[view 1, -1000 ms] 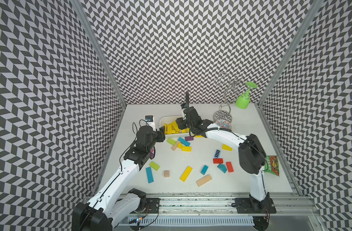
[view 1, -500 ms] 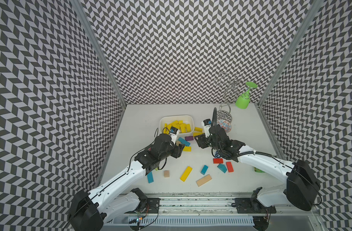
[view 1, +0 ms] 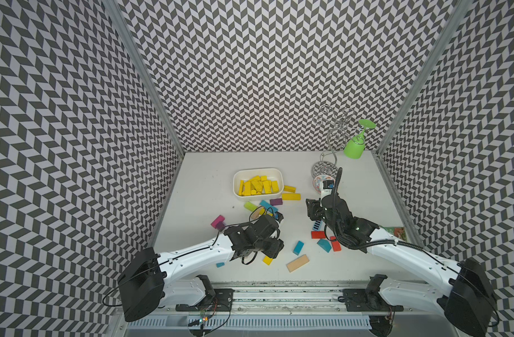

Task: Pick out the yellow building blocks
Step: Pick up the building block from the center of the board.

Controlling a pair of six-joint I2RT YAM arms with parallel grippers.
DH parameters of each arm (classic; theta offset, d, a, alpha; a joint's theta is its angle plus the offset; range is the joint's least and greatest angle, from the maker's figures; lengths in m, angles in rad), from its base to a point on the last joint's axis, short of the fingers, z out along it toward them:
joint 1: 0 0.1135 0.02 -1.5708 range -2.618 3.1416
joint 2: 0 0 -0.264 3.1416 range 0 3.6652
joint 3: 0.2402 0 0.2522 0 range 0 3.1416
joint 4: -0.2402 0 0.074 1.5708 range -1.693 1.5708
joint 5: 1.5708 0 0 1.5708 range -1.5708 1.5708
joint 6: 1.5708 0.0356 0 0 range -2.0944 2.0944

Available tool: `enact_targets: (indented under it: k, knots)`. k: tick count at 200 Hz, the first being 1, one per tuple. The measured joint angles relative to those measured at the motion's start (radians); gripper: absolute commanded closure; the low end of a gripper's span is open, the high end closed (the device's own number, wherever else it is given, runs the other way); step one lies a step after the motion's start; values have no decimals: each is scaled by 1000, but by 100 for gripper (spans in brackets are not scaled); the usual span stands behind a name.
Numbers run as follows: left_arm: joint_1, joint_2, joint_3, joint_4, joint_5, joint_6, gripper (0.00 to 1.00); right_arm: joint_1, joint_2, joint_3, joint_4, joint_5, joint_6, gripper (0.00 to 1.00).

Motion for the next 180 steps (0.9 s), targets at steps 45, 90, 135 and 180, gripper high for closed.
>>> enact_targets:
  k: [45,90,135,180]
  knots:
    - [-25,92,-18,-13,3,-19,38,0,-11,-3,-3,29,26,43]
    - [-39,169,-22,-11,-24,-25,42,0,-21,-5,-5,36,43,43]
    - [-74,233,-7,0,-80,-24,51,0,-24,-14,-6,39,52,44]
    - [-99,264,10,9,-148,-26,68,0,-24,-16,-6,40,54,44]
